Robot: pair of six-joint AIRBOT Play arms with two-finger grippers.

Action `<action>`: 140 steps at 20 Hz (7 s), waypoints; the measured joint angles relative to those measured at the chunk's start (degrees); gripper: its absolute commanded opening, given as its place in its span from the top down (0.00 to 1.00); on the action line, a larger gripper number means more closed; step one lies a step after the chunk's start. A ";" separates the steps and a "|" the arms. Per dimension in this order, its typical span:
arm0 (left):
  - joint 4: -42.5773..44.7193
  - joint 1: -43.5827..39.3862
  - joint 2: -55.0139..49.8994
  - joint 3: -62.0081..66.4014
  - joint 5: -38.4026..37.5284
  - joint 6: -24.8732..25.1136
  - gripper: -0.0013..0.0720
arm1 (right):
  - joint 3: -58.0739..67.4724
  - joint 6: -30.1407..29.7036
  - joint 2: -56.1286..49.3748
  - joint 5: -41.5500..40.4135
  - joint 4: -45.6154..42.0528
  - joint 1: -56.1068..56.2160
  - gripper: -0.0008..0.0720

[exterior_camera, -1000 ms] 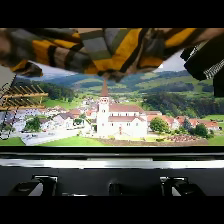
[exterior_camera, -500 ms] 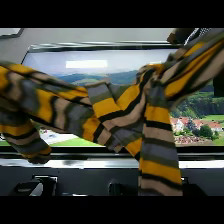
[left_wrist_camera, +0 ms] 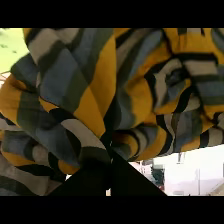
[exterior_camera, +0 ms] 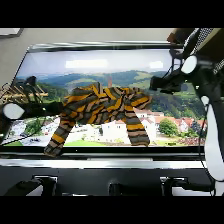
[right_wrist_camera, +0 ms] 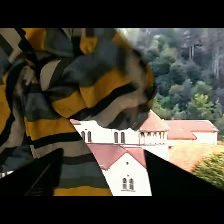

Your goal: Fold the clothes and pants, and hang the long-sleeved shirts on hangers.

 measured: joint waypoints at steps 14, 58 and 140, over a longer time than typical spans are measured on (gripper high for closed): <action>-0.17 -2.32 -3.32 -2.64 3.45 0.09 0.96 | -26.64 -17.18 2.25 2.54 20.94 -14.64 0.04; 14.97 3.72 7.82 40.28 -18.95 -7.93 0.96 | 26.67 4.13 28.87 -2.64 -20.59 -4.66 0.96; 1.11 7.23 22.29 43.23 -13.16 -3.50 0.96 | 24.85 -1.31 43.87 -7.02 3.02 -1.62 0.96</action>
